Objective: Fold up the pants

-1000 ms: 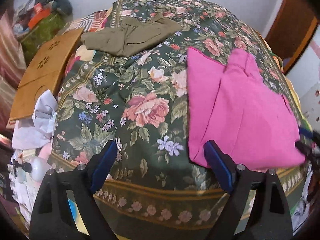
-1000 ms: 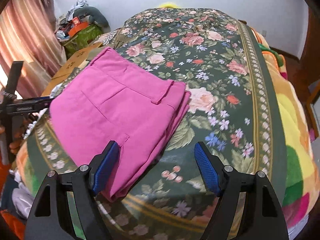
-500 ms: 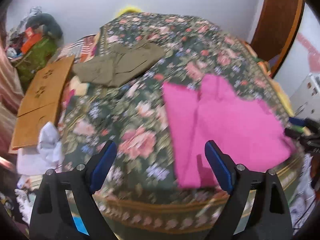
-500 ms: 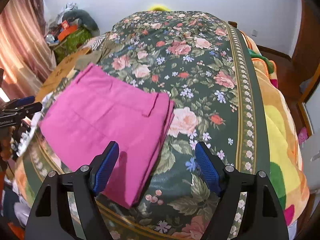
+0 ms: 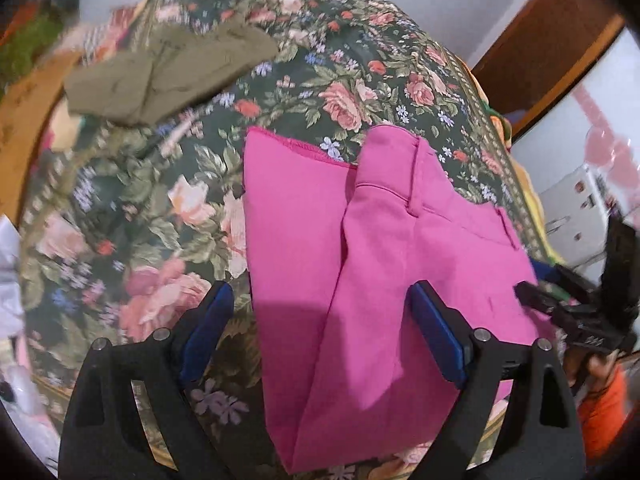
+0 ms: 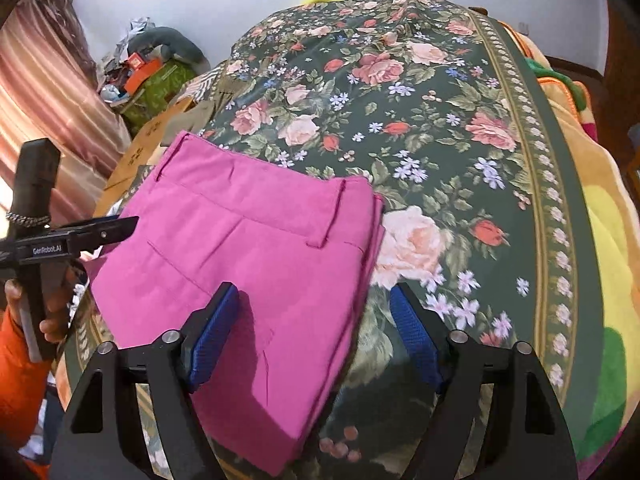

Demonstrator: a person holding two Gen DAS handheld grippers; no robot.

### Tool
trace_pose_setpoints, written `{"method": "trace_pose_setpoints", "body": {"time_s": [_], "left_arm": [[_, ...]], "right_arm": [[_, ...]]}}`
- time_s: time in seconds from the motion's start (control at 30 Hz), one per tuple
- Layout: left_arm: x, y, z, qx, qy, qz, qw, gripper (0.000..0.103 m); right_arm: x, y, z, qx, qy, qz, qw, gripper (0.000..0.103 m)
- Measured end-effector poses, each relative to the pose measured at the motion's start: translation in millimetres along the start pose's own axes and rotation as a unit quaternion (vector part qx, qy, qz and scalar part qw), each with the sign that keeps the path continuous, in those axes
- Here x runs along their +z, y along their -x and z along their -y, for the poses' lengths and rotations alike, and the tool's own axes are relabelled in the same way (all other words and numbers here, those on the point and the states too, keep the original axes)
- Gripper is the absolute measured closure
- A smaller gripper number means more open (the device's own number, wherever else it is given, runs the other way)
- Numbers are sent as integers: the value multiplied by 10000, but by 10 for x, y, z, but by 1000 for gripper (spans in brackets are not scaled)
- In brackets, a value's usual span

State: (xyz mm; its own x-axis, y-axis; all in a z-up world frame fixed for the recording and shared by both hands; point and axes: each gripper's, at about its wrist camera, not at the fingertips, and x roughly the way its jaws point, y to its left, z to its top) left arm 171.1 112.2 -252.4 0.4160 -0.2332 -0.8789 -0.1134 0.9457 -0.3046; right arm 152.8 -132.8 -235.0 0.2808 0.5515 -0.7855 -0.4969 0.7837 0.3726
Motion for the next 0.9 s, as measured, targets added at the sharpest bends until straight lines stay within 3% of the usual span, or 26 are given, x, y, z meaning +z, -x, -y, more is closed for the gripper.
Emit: {"method": "trace_pose_setpoints", "body": {"time_s": [0.13, 0.23, 0.4, 0.47, 0.7, 0.9], "left_arm": [[34, -18, -23, -115, 1, 35, 9999, 16], [39, 3, 22, -201, -112, 124, 9997, 31], [59, 51, 99, -374, -292, 145, 9988, 71], [75, 67, 157, -342, -388, 156, 9985, 79], [130, 189, 371, 320, -845, 482, 9947, 91], [257, 429, 413, 532, -1037, 885, 9892, 93]], "right_arm": [[57, -63, 6, 51, -16, 16, 10000, 44], [98, -93, 39, 158, -122, -2, 9998, 59], [122, -92, 108, 211, -261, 19, 9994, 81], [140, -77, 100, 179, -226, 54, 9996, 86], [305, 98, -67, -31, 210, 366, 9991, 92], [561, 258, -299, -121, 592, 675, 9959, 93]]}}
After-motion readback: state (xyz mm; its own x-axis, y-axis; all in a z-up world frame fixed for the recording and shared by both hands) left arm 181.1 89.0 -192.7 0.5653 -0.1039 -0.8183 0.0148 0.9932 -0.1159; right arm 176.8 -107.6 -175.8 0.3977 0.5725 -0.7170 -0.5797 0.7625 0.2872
